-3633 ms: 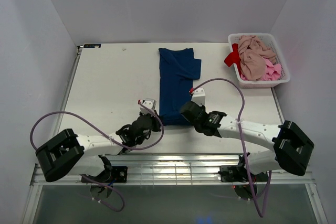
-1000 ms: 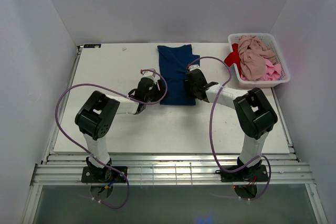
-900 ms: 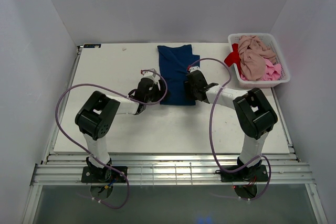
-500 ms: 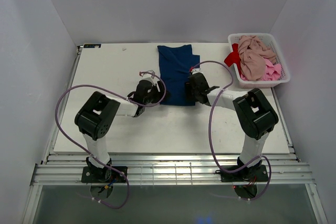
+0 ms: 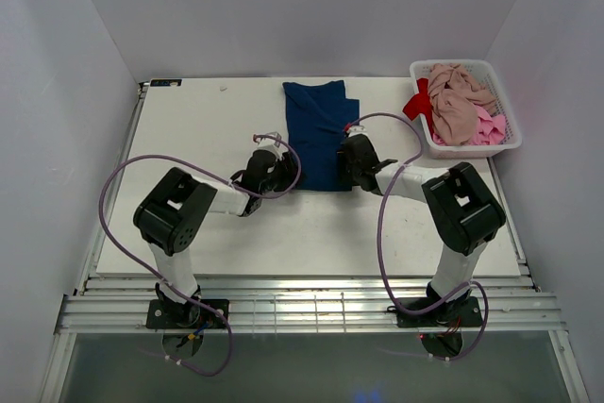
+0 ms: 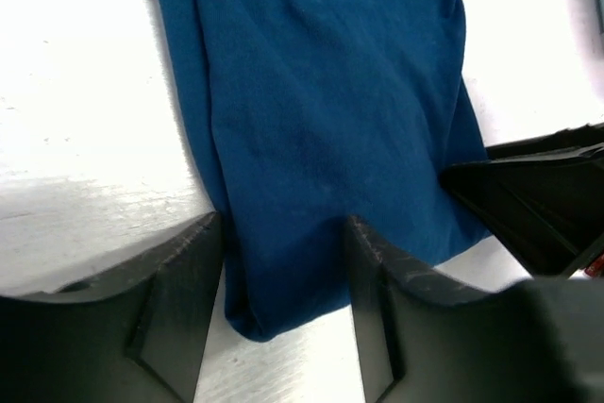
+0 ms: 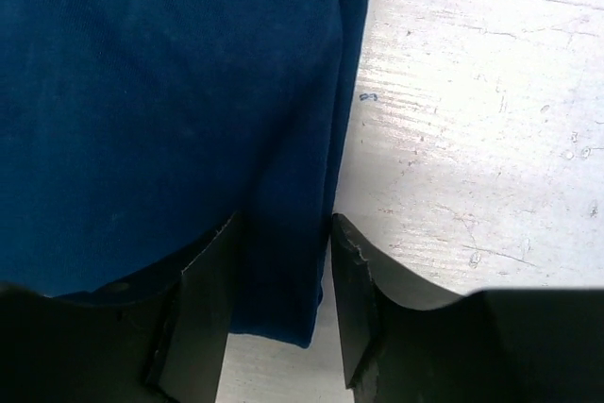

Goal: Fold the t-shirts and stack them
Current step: Grab one side of the 2/3 rectangular tshirt with both arms

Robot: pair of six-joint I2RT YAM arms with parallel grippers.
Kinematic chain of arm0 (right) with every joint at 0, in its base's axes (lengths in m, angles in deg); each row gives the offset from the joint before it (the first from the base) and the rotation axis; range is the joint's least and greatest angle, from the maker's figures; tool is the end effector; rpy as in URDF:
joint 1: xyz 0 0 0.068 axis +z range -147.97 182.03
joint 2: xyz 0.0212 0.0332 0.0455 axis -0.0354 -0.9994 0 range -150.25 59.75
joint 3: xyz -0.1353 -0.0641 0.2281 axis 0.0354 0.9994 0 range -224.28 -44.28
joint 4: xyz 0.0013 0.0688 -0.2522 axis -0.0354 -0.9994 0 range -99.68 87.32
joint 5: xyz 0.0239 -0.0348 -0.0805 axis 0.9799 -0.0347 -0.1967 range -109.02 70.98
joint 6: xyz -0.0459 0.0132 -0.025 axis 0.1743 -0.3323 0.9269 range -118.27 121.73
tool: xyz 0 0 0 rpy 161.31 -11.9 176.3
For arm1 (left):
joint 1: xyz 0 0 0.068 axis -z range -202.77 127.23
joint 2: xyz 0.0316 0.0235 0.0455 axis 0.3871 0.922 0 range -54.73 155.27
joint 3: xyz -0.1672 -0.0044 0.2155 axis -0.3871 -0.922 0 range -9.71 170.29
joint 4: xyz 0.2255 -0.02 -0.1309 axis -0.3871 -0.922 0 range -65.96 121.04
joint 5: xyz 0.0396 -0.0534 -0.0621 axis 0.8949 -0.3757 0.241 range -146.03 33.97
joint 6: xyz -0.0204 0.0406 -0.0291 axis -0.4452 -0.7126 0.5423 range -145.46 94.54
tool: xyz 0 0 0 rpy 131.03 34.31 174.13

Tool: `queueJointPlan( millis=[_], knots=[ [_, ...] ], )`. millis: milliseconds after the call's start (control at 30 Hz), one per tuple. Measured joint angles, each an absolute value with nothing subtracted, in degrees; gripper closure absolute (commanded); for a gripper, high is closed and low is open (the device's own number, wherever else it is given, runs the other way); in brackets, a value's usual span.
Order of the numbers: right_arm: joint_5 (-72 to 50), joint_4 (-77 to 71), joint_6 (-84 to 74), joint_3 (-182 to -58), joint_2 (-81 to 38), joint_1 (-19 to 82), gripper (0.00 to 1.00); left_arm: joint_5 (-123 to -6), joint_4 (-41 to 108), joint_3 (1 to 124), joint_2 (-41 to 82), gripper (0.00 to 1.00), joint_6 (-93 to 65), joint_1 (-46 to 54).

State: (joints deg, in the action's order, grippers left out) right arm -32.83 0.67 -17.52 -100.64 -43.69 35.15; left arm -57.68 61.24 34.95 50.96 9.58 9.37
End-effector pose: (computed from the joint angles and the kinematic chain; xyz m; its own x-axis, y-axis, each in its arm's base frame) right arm 0.3151 0.1953 0.1567 -0.6738 -0.0573 -0.7367 -0.1738 0.9813 0.0826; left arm 0.3016 -0.1906 0.1262 -0.6726 -0.2553 -0.6946 0.2034 0.8387 -0.5052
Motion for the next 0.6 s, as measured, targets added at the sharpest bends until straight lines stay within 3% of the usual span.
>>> queueJointPlan(
  millis=[33,167,267,367,600],
  knots=[
    [-32.74,0.74,-17.61,-100.44,-43.56,35.17,0.62,-57.55,61.06,34.86,50.96,0.52,9.63,9.65],
    [-31.73,1.87,-18.72,-99.52,-43.23,35.63,0.92,-56.96,60.50,34.62,51.51,0.73,9.63,10.77],
    [-31.69,2.55,-19.31,-99.02,-43.05,36.18,0.92,-56.46,60.84,34.58,52.10,0.87,9.48,11.38],
    [-32.52,3.34,-19.57,-97.71,-42.22,36.92,0.92,-55.12,61.57,34.12,52.12,0.94,9.10,12.54],
    [-36.63,0.74,-22.26,-90.03,-34.57,43.72,0.92,-49.11,64.30,27.30,47.77,0.99,10.39,20.38]
  ],
)
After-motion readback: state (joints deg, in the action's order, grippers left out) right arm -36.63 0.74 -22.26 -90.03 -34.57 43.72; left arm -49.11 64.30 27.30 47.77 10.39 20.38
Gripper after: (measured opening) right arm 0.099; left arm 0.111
